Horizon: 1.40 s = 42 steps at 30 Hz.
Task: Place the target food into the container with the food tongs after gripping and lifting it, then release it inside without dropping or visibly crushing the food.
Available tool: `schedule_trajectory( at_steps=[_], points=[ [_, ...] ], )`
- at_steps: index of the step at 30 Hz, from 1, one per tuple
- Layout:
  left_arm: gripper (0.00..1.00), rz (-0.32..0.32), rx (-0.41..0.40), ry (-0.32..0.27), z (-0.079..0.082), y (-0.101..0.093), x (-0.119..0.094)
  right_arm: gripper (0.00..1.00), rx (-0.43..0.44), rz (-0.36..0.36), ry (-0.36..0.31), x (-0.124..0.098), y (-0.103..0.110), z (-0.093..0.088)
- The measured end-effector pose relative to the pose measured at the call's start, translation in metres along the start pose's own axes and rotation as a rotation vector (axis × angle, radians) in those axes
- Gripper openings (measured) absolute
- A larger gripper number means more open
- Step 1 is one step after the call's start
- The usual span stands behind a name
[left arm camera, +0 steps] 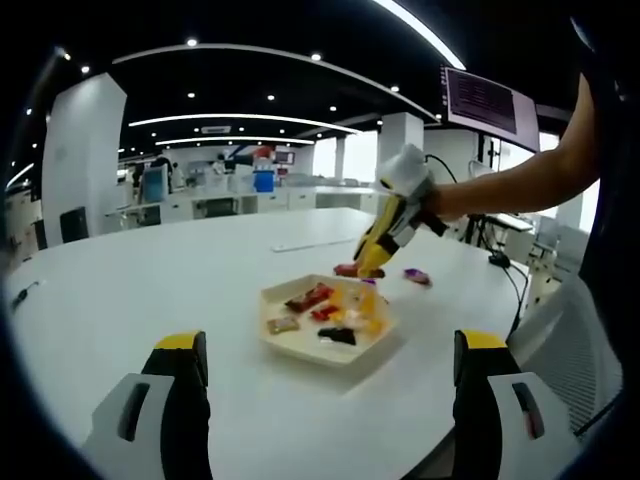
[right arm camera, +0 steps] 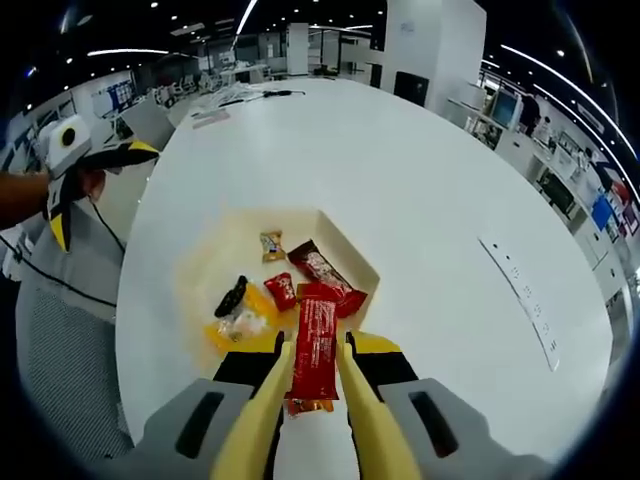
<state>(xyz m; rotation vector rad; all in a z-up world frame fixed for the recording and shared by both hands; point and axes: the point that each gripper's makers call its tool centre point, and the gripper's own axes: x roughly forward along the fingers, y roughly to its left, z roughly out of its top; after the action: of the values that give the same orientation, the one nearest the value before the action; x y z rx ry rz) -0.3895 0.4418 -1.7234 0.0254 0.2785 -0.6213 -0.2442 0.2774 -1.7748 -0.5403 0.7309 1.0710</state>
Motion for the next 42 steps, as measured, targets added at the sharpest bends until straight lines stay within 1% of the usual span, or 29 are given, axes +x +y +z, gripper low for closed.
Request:
schedule_trajectory(
  at_steps=[5, 9, 12, 20, 26, 31, 38, 42],
  points=[
    [0.99, 0.000, 0.000, 0.000, 0.000, 0.001, 0.000, 0.23, 0.003, 0.012, -0.009, 0.006, 0.009, 0.010],
    [0.99, -0.001, 0.001, -0.003, 0.001, -0.001, 0.000, 0.23, -0.005, 0.024, -0.013, 0.011, 0.020, 0.020],
    [0.99, 0.004, 0.003, -0.007, 0.001, 0.001, 0.000, 0.23, -0.029, 0.021, -0.001, 0.016, 0.026, 0.023],
    [0.99, 0.012, 0.009, -0.017, 0.003, 0.002, -0.002, 0.23, -0.027, 0.038, -0.005, 0.026, 0.040, 0.033],
    [0.99, 0.009, 0.016, -0.012, 0.003, 0.001, -0.001, 0.23, -0.020, 0.058, -0.016, 0.034, 0.054, 0.042],
    [0.99, 0.014, 0.015, -0.018, 0.003, 0.003, -0.001, 0.23, -0.048, 0.060, -0.003, 0.041, 0.064, 0.043],
    [0.99, 0.020, 0.016, -0.023, 0.005, 0.003, -0.002, 0.23, -0.028, 0.067, -0.004, 0.047, 0.072, 0.045],
    [0.99, 0.023, 0.017, -0.024, 0.005, 0.004, -0.002, 0.23, -0.030, 0.069, -0.002, 0.047, 0.075, 0.045]
  ],
)
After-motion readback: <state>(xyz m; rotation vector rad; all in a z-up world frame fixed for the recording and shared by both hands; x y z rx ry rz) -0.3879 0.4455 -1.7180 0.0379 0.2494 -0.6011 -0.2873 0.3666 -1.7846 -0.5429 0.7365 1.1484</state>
